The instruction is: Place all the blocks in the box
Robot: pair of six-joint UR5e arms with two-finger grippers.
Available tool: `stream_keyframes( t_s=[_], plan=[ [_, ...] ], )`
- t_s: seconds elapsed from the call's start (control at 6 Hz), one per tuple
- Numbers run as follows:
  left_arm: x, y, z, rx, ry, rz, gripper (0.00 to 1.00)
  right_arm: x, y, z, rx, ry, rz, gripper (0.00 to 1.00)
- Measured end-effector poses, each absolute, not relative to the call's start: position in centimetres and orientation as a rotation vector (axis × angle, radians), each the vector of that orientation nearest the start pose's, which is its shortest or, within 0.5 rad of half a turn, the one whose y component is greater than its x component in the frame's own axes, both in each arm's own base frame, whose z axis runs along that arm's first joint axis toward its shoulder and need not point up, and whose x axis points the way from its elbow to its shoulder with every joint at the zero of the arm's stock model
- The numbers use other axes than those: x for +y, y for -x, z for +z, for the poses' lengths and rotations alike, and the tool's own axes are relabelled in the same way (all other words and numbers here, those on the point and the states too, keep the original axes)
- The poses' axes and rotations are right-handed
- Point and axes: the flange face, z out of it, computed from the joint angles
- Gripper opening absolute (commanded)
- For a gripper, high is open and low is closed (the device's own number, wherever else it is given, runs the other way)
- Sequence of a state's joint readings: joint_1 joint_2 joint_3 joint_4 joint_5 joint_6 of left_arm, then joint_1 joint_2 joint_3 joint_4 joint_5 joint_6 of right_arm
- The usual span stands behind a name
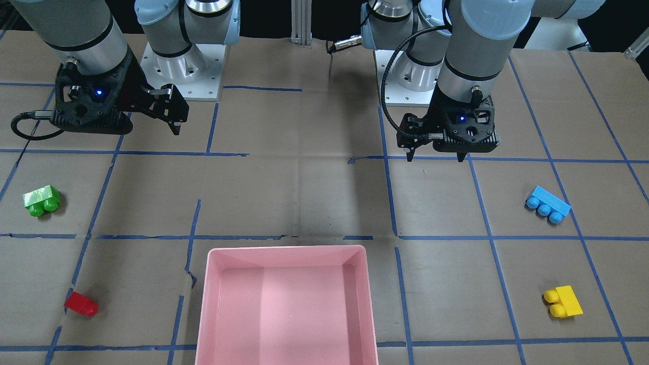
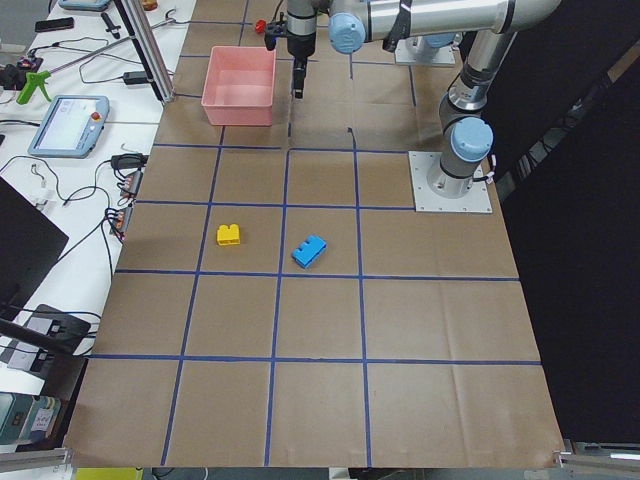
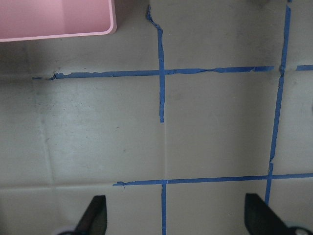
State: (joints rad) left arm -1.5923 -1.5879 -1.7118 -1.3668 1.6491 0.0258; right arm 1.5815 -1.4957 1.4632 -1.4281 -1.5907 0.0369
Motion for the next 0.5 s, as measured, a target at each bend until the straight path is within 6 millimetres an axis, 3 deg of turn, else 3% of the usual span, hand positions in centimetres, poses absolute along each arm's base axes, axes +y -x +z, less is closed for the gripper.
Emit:
stream_keyframes(
  t_s=[0.5],
  plan=[
    [-49.51, 13.82, 43.40, 3.082, -0.059, -0.082, 0.99, -51.10, -13.67, 48.94, 3.160, -0.034, 0.172, 1.00]
  ],
)
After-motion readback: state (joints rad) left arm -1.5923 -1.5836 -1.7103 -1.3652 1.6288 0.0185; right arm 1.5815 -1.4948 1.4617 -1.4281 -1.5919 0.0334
